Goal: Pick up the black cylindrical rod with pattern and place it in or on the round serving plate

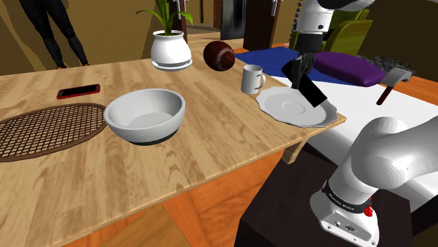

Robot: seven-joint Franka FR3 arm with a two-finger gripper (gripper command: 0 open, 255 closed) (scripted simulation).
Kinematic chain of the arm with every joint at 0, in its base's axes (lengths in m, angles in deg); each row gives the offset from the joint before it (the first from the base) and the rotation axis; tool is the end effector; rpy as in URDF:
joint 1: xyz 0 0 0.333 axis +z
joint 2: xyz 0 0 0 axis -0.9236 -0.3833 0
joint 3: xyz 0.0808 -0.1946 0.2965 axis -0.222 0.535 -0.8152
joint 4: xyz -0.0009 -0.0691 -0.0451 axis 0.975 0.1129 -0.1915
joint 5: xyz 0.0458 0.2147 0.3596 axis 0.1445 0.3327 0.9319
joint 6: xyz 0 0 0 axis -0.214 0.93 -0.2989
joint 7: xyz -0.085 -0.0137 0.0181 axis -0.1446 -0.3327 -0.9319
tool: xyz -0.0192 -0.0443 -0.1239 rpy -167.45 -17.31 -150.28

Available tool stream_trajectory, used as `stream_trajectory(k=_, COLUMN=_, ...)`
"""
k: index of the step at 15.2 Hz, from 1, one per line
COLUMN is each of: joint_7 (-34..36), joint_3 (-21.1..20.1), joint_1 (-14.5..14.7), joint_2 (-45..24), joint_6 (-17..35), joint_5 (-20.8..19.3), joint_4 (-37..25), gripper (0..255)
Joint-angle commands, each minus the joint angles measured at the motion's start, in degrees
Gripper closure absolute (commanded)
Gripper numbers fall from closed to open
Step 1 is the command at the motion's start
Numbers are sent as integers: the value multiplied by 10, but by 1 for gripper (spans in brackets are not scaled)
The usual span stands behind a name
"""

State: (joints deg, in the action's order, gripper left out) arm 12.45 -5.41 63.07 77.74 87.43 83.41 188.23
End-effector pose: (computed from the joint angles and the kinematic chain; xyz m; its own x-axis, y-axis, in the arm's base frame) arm 0.2878 -0.1244 0.5621 0.9893 -0.0973 -0.1089 -0.1093 -0.9879 -0.1104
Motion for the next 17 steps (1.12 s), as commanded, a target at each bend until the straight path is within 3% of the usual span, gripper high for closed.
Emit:
stream_trajectory(k=1, joint_7=0, joint_3=1, joint_1=-1, joint_2=3, joint_6=15, joint_5=-1, joint_4=17, gripper=255)
stream_trajectory(k=5, joint_7=-2, joint_3=5, joint_1=-3, joint_2=6, joint_6=46, joint_5=-5, joint_4=51, gripper=255)
stream_trajectory(k=12, joint_7=-2, joint_3=5, joint_1=-3, joint_2=6, joint_6=46, joint_5=-5, joint_4=51, gripper=255)
stream_trajectory(k=13, joint_7=-2, joint_3=5, joint_1=-3, joint_2=6, joint_6=46, joint_5=-5, joint_4=51, gripper=0)
stream_trajectory(k=17, joint_7=-2, joint_3=5, joint_1=-3, joint_2=6, joint_6=46, joint_5=-5, joint_4=51, gripper=0)
